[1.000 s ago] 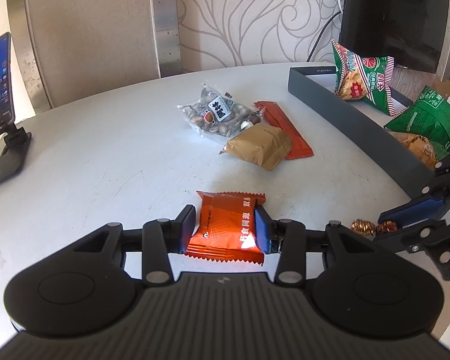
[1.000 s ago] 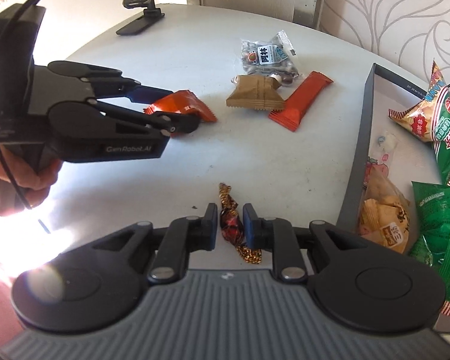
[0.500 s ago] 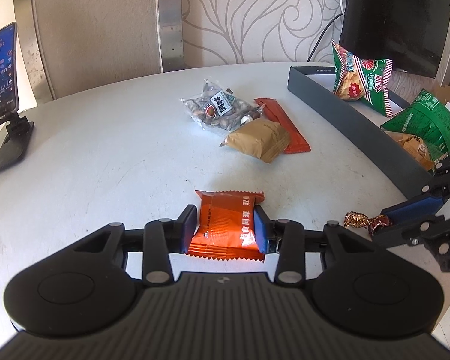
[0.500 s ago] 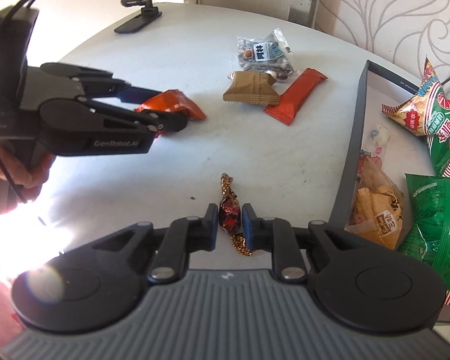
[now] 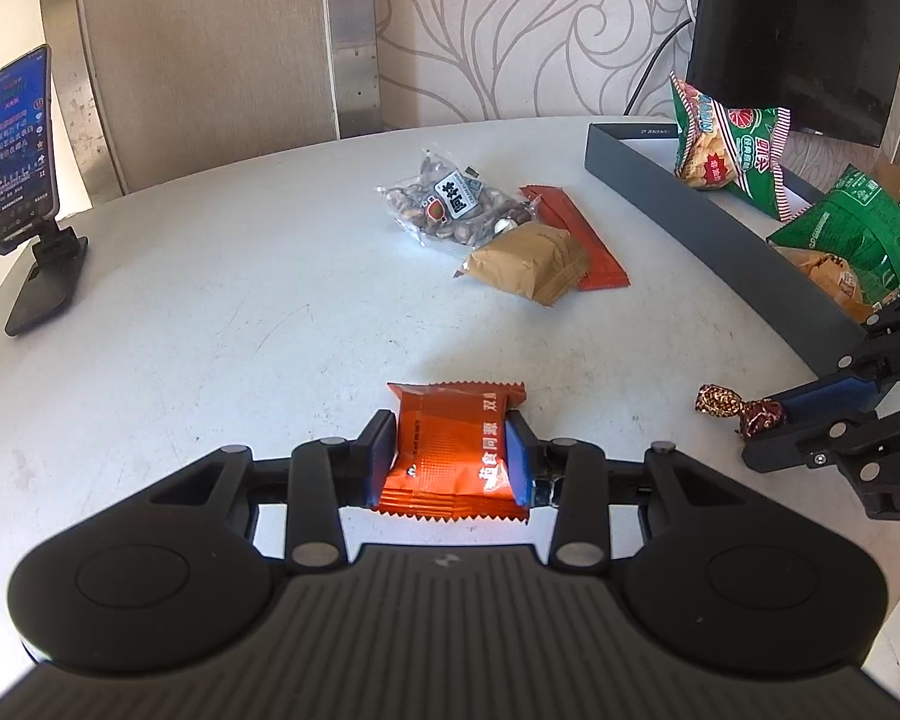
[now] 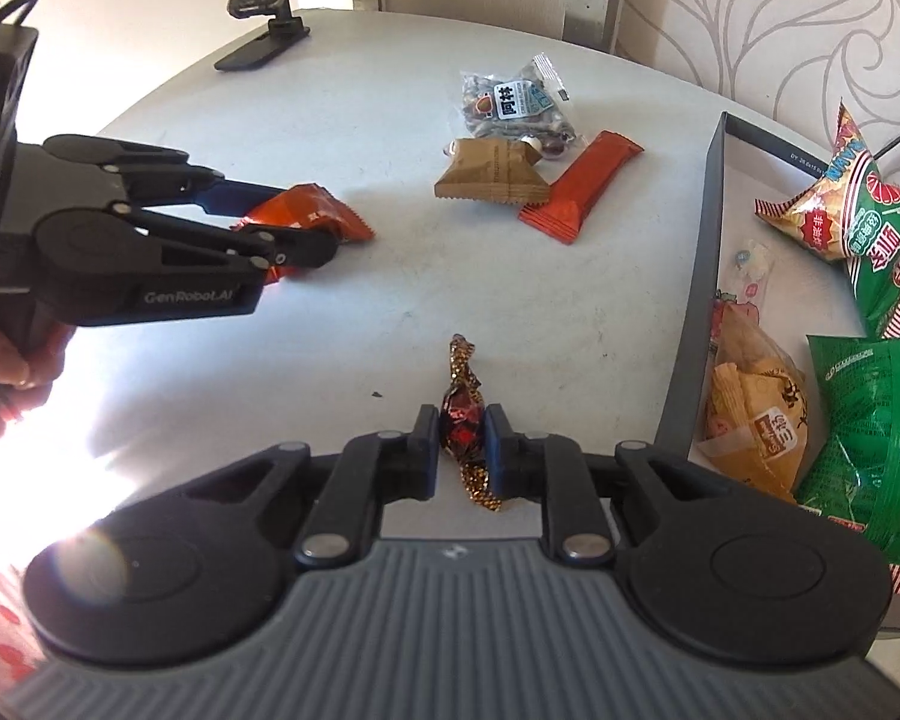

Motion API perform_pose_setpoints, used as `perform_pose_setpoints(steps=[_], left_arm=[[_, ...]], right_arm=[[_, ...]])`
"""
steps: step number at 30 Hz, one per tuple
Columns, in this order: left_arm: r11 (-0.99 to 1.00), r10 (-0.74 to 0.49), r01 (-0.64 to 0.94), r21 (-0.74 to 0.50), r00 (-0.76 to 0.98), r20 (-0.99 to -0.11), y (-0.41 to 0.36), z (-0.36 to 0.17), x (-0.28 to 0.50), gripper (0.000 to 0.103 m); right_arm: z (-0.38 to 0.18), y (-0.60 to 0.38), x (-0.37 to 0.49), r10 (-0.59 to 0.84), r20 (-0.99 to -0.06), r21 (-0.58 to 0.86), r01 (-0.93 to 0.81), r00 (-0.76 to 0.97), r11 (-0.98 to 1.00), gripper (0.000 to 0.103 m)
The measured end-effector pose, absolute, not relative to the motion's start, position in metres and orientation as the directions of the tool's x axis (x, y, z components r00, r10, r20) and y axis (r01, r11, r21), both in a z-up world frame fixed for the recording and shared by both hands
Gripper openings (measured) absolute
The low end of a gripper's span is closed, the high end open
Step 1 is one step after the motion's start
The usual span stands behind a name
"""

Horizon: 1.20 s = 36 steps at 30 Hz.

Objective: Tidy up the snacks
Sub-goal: 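Grasp the orange square packet with left gripper while right gripper grasps the twisted brown candy, then carry the orange packet and the brown candy over the dark box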

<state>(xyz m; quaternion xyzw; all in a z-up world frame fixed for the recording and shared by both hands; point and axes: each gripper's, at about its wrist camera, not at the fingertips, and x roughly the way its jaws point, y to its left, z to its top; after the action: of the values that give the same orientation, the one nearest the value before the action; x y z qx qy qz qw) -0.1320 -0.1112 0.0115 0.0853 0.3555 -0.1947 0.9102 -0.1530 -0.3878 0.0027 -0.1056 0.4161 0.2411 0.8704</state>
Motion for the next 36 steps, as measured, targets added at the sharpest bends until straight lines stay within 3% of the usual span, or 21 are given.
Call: perform_pose_setpoints(steps=[23, 36], left_arm=[[0.916, -0.285, 0.399, 0.045, 0.723, -0.629, -0.127, 0.052, -0.13, 0.044], [0.891, -0.311, 0.447, 0.079, 0.728, -0.611, -0.165, 0.074, -0.123, 0.044]], right_arm=[[0.076, -0.396, -0.181, 0.452, -0.642, 0.104, -0.515, 0.619, 0.851, 0.019], [0.089, -0.416, -0.193, 0.45, -0.605, 0.14, -0.469, 0.657, 0.872, 0.018]])
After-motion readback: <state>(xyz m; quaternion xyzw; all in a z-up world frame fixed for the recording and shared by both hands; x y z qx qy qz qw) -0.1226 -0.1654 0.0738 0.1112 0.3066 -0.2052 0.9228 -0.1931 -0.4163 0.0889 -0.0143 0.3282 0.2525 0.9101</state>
